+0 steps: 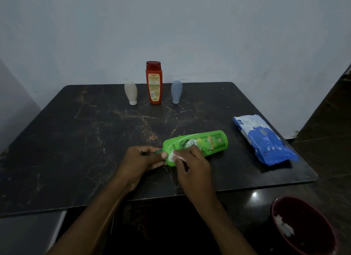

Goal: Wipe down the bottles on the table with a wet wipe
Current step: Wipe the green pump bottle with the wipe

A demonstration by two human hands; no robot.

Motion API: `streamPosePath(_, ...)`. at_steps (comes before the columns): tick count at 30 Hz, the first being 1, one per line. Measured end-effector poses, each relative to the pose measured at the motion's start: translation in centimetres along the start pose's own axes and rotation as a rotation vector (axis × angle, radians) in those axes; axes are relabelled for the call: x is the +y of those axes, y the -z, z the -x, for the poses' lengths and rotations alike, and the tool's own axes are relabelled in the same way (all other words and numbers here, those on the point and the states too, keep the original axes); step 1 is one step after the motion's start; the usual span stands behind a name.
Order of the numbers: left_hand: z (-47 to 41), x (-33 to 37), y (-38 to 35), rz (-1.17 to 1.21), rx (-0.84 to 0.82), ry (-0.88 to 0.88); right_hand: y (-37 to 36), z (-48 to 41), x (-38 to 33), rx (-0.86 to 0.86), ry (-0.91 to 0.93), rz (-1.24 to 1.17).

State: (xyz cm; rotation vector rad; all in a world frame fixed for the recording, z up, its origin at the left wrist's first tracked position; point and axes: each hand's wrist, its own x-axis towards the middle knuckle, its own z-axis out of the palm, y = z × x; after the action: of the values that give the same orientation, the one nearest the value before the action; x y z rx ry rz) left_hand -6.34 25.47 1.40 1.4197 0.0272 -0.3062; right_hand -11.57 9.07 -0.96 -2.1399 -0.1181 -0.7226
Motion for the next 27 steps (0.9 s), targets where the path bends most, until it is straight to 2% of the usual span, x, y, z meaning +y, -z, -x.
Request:
streamPosePath(9, -0.6, 0.7, 1.6, -0.185, -0.115, -0.036, 6.3, -2.4, 6.5, 0.222, -0.322, 0.066)
streamPosePath(15, -1.9, 1.4, 3.6, -0.661, -0.092, -0.308, 3.7, -1.6, 3.5, 0.054, -0.274, 0.037)
streamPosePath(17, -2.1, 1.7, 4.2, -0.746, -0.112, -0.354, 3.3, -1.7, 3.2, 0.029, -0.269, 0.046)
streamPosePath(19, -2.2, 1.7, 4.5, -0.785, -0.139, -0.387, 3.5, -1.9, 3.7, 0.041, -0.281, 0.035)
streamPosePath(23, -2.9, 0.6, 5.2, -0.965, -0.085, -0.531, 4.7, -2.3, 5.7, 0.111, -0.297, 0.084)
streamPosePath(27, -3.3, 0.0, 5.5, -1.052, -0.091, -0.583, 5.9, -2.9, 7.1, 0.201, -0.347, 0.051)
